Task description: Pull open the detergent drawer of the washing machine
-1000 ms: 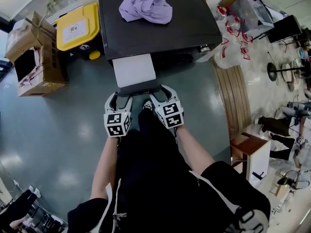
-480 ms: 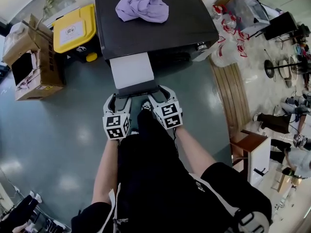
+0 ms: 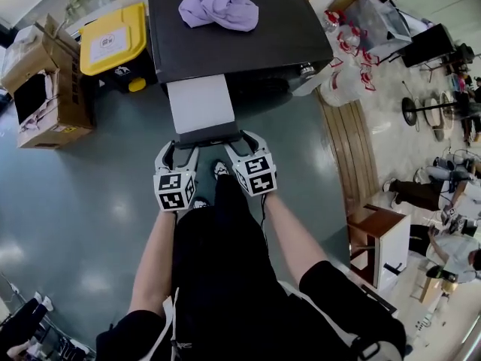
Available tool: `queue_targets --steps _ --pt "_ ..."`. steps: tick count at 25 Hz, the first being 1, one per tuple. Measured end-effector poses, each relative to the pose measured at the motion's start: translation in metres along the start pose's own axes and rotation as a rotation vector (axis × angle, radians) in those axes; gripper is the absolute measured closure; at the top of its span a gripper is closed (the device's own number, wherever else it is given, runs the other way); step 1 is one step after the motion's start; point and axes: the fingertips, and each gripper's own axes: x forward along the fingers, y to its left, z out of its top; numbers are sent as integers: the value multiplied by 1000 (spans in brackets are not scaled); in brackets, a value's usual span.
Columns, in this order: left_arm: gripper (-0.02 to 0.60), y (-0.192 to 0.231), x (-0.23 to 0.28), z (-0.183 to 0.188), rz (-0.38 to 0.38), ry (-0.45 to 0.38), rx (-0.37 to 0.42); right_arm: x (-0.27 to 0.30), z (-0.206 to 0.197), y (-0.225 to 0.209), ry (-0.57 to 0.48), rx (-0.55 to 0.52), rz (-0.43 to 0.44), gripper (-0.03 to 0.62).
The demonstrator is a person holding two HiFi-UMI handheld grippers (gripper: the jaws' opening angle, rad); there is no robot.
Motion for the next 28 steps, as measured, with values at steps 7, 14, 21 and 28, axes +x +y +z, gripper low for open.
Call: queue_targets --steps 7,14,21,28 --pt "299 0 -1 3 17 12 7 1 -1 0 10 19 8 378" --pt "299 -2 2 -1 22 1 24 2 -7 -1 -13 33 9 378" --pt "299 -1 -3 -2 34 9 14 1 -7 3 -2 31 12 379" --pt "299 -3 -6 -4 29 2 11 -3 -11 4 2 30 4 379"
